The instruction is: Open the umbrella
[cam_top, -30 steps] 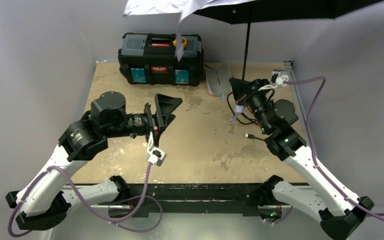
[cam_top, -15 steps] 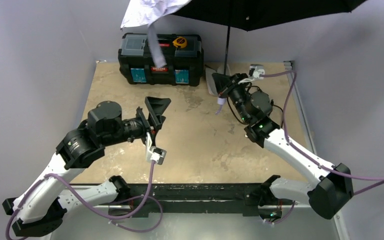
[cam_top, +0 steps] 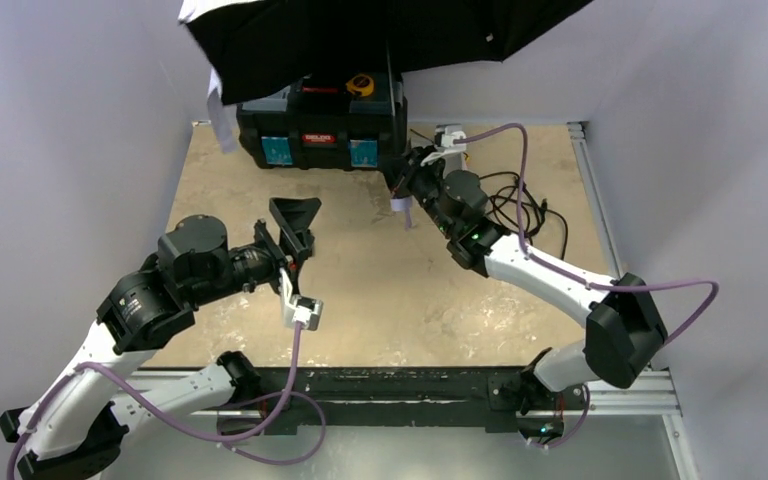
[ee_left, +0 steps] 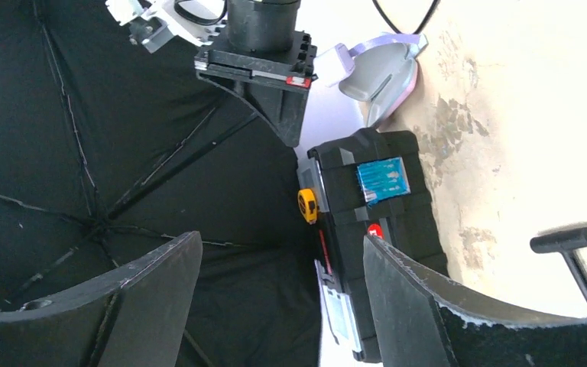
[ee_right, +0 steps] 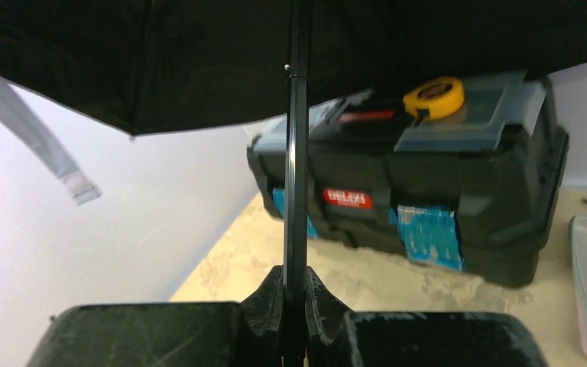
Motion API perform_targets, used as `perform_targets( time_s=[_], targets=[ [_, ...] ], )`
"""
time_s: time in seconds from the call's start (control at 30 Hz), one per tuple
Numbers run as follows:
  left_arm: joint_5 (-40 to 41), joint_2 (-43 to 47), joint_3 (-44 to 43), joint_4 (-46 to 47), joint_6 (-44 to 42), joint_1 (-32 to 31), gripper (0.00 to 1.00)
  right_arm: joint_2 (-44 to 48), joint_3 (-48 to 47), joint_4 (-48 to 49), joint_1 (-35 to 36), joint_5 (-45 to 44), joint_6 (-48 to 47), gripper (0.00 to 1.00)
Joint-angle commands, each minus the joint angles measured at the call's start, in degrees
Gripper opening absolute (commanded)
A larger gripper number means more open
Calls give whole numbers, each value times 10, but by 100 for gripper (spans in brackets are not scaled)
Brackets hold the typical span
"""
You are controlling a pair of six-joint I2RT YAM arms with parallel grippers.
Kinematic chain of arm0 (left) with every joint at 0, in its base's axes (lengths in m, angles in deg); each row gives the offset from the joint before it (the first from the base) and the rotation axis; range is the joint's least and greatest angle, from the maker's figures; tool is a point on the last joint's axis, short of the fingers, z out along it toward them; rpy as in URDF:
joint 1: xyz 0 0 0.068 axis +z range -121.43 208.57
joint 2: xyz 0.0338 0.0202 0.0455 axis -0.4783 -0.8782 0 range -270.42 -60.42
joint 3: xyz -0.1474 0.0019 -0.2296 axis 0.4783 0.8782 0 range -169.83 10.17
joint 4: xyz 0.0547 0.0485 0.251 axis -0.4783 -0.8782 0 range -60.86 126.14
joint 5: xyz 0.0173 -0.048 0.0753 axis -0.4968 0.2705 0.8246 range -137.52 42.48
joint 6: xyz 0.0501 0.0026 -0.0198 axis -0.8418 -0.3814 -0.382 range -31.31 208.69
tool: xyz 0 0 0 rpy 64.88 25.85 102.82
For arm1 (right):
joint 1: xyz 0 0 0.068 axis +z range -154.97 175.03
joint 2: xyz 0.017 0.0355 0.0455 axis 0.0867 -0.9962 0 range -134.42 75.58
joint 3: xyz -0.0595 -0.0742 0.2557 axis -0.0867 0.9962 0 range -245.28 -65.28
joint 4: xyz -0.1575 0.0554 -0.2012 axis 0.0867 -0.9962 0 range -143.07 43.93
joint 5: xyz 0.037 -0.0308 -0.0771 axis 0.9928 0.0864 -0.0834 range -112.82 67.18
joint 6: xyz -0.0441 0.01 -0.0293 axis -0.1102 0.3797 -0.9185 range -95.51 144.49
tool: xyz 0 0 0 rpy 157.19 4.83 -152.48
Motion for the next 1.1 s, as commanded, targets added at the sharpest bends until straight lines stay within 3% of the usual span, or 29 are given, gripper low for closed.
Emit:
perform_targets(
  time_s=[0.0, 0.1, 0.2, 0.33, 0.4, 0.47, 0.57, 0.73, 0.93, 1.07],
  targets=[
    [14, 12, 9, -9, 31, -3, 77, 2, 29, 90, -3, 27, -22, 6],
    [10, 20, 17, -21, 33, -2, 77, 4, 72, 109, -1, 49, -42, 44],
    [-4, 24, 14, -37, 40, -2, 77, 31, 110, 103, -1, 72, -58, 60],
    [-41, 4, -57, -140, 104, -3, 78, 120, 143, 29, -1, 121, -128, 96],
    [-54, -15, -107, -227, 145, -2, 79, 186, 149, -70, -1, 166, -187, 99],
    [-55, -23, -133, -286, 174, -3, 79, 258, 157, -193, -1, 218, -305, 99],
    [-55, 7, -110, -319, 191, -2, 80, 368, 199, -354, -1, 262, -480, 99],
    [-85, 53, -64, -394, 187, -3, 80, 520, 252, -554, -1, 275, -671, 99],
    [-174, 25, -42, -528, 217, -3, 79, 543, 213, -768, -1, 367, -812, 99],
    [-182, 25, -22, -527, 278, -2, 80, 528, 185, -825, -2, 377, -818, 99]
  ],
)
